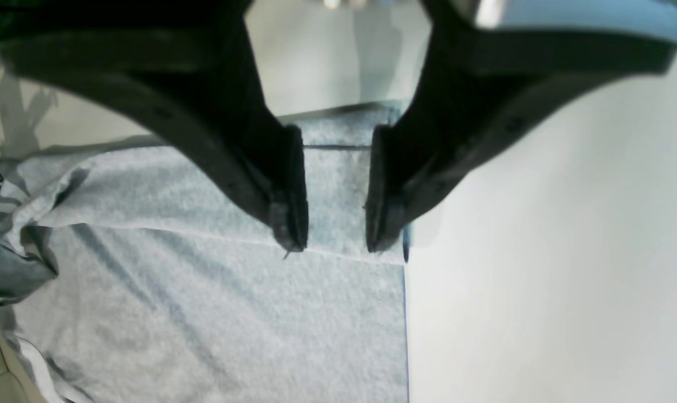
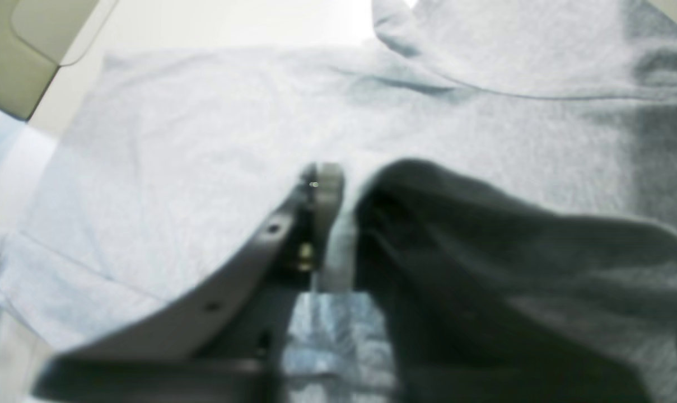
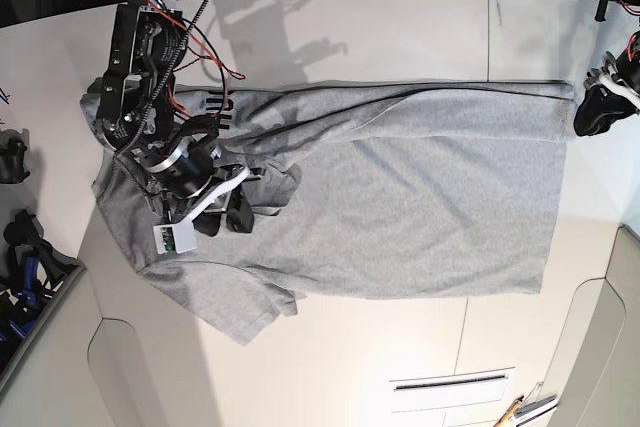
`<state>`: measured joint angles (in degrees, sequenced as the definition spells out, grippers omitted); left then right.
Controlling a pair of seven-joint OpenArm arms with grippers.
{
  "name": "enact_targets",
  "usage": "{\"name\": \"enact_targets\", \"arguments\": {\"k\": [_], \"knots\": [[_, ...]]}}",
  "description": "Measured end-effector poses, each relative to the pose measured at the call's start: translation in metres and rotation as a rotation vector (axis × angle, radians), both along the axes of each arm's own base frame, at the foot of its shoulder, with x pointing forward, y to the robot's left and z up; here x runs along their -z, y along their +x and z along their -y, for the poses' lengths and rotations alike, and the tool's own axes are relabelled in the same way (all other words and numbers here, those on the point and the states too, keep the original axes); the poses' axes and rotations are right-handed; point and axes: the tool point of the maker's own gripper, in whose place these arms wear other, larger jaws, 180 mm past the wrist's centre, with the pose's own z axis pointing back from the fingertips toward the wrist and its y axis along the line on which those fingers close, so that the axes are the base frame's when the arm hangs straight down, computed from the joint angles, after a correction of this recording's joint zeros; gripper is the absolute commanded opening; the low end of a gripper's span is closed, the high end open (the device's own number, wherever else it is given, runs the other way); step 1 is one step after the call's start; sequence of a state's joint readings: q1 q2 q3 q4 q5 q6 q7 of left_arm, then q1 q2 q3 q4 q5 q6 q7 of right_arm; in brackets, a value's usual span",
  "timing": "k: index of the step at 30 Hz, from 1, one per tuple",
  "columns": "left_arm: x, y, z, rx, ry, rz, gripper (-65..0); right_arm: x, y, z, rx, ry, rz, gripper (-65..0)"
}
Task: Fold the T-shirt properly
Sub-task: 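Grasp the shirt side with the right gripper and flip it over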
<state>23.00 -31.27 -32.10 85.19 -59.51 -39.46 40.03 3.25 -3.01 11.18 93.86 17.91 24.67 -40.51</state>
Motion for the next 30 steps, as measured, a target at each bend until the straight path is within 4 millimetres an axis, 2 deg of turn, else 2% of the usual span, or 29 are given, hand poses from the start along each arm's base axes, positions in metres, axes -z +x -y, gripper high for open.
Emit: {"name": "enact_targets", "arguments": {"k": [2,7,11,13,16,18,19,23,27,30], "knots": [[0.0,0.0,0.0,0.0,0.0,0.0,-43.6,-0.002,0.003,0.0,0.007,0.008,0.013,-35.1],[0.0,0.0,0.0,0.0,0.0,0.0,-43.6,-0.003,0.005,0.002,0.009,0.004,0.022,-34.7],[0.0,0.0,-0.001,0.001,0.002,0.0,-43.5,-0.015,0.009,0.017,0.007,-0.047,0.038,-35.2],[-0.002,0.001,-0.001,0.001,0.001,0.003,-43.5,-0.02,0.007,0.029,0.011,-0.089,0.024,-42.6],[-0.007,0.003,0.0,-0.002,-0.02,0.021,-43.5,-0.022,-0.001,0.051,0.028,-0.148,-0.021,-65.0],[-0.008,0.004,0.001,0.005,-0.023,0.022,-44.5,-0.02,-0.007,0.069,0.059,-0.175,-0.051,-65.0],[-0.009,0.004,0.003,0.016,-0.022,0.016,-47.5,-0.018,-0.011,0.076,0.073,-0.181,-0.061,-65.0],[-0.01,0.004,0.008,0.044,-0.002,-0.001,-65.0,0.009,-0.039,0.101,0.142,-0.184,-0.147,-65.0],[0.001,0.008,0.009,0.085,0.088,-0.049,-65.0,0.025,-0.061,0.116,0.182,-0.187,-0.186,-65.0],[0.016,0.015,0.028,0.171,0.142,-0.092,-65.0,0.026,-0.066,0.127,0.221,-0.188,-0.182,-65.0]]}}
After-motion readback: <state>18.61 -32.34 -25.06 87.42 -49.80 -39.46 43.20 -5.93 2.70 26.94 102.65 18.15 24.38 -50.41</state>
